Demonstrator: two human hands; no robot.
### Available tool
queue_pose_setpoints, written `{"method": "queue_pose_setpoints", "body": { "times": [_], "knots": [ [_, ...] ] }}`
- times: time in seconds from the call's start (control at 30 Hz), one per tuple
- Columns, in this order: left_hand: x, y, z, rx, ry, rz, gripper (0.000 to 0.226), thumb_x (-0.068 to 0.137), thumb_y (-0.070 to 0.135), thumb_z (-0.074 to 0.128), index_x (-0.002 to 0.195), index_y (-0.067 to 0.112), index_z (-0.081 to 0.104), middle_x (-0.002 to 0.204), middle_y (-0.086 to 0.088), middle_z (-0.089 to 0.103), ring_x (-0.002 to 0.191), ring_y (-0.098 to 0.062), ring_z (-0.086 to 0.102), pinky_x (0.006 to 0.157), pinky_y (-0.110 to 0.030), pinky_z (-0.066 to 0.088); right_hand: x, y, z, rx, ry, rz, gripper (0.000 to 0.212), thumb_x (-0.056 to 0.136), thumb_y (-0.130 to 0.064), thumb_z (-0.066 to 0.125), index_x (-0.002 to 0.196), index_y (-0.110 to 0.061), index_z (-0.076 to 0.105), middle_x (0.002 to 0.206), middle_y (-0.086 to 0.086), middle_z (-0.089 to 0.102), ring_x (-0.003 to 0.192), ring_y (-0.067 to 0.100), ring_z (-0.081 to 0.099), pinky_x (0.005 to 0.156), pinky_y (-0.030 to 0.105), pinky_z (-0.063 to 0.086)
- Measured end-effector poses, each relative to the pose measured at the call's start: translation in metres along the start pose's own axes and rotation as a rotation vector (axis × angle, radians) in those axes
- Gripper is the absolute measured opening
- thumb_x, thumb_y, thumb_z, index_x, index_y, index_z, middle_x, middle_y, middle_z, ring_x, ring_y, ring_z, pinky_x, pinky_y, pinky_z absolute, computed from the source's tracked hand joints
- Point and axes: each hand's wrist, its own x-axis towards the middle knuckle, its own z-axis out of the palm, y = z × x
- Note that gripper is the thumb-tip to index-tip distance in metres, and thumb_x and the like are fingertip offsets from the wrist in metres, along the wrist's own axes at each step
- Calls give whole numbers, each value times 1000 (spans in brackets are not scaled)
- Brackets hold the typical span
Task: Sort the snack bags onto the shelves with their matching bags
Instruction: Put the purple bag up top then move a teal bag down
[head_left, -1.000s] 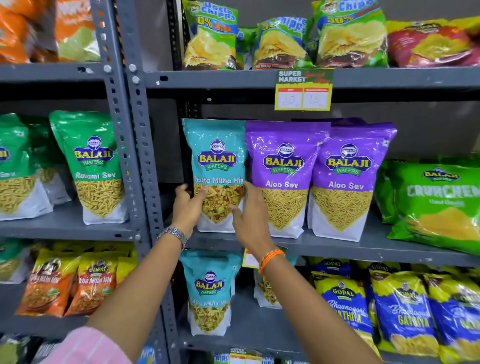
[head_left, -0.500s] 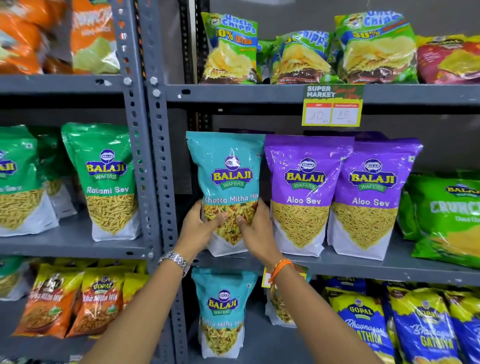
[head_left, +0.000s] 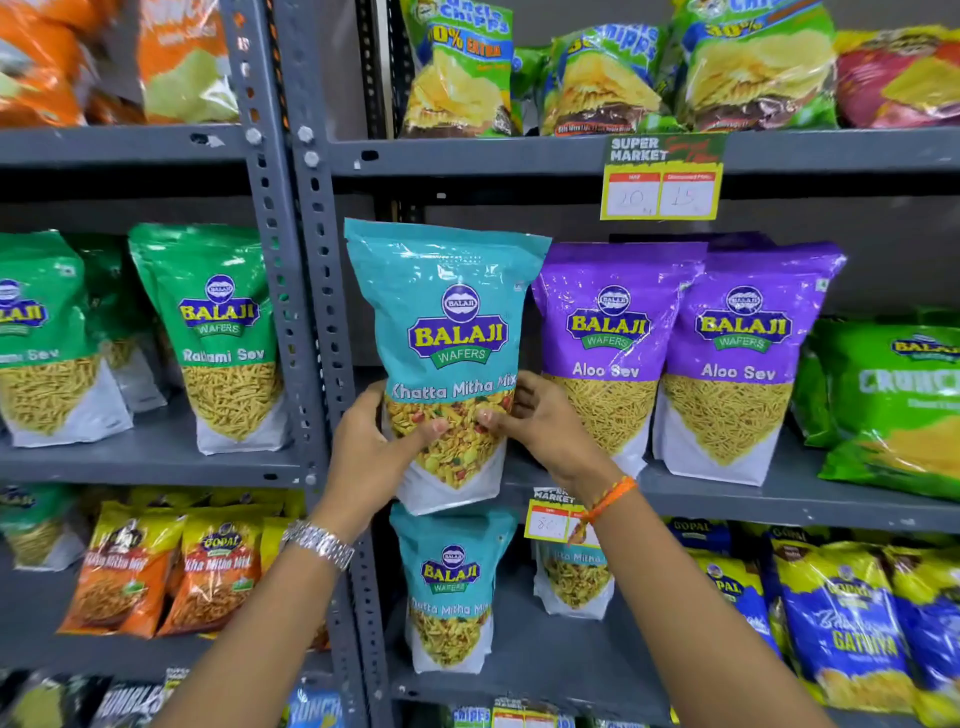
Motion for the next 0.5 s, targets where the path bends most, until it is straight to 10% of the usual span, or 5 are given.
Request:
{"method": "queue_pose_setpoints", "body": {
  "times": [0.13,0.5],
  "knots": [
    [-42,16,-6,-66,-48,3,47,76,24,82,119,22,65,103,12,80,93,7,73,72,-10,56,-47,-20,-3,-55,-7,-11,47,73,-4,82,115,-15,64,108,2,75,99,13,70,82,21,58],
    [-185,-99,56,-45,-287,-277,73,51,62,92,117,49,65,118,16,77,114,-10,70,96,-43,57,-230,94,-50,-64,111,281,56,60,-8,92,112,-14,70,110,1,79,106,17,73,85,29,60]
  ]
}}
